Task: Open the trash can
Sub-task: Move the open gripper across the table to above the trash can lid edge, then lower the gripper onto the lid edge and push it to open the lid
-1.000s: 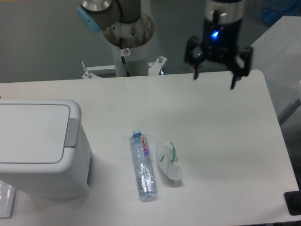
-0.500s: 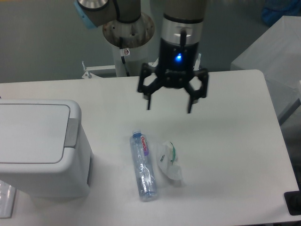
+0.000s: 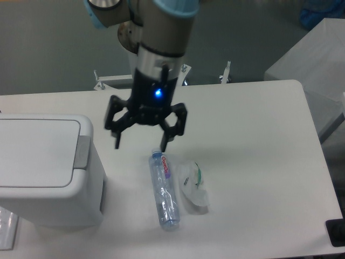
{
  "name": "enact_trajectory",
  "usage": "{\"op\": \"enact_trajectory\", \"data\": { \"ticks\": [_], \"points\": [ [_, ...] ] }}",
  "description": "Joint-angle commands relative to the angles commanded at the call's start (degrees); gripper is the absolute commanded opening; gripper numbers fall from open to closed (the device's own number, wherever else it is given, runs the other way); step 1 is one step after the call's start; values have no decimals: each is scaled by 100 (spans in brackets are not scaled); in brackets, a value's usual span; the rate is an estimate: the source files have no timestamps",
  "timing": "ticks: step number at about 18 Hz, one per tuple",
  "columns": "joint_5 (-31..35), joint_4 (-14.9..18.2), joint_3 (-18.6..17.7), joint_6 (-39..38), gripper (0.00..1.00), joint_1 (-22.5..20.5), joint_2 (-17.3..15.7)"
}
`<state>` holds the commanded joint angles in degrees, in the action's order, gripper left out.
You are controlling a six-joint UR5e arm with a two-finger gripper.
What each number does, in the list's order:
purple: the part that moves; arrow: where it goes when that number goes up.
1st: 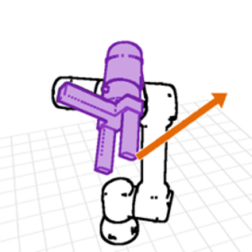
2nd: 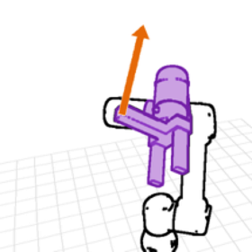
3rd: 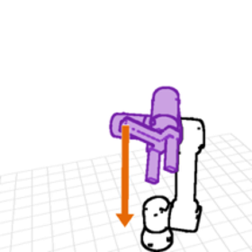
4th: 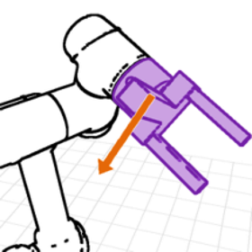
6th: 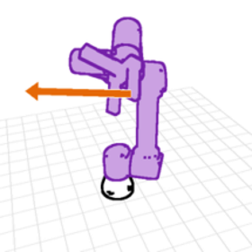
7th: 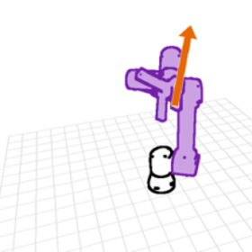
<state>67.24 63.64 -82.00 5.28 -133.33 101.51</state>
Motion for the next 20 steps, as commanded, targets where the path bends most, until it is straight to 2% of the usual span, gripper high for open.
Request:
{"op": "enact_trajectory", "data": {
  "ticks": [8, 20],
  "points": [
    [26, -88, -237, -194, 100, 185, 53],
    [26, -88, -255, -203, 100, 229, 79]
  ]
}}
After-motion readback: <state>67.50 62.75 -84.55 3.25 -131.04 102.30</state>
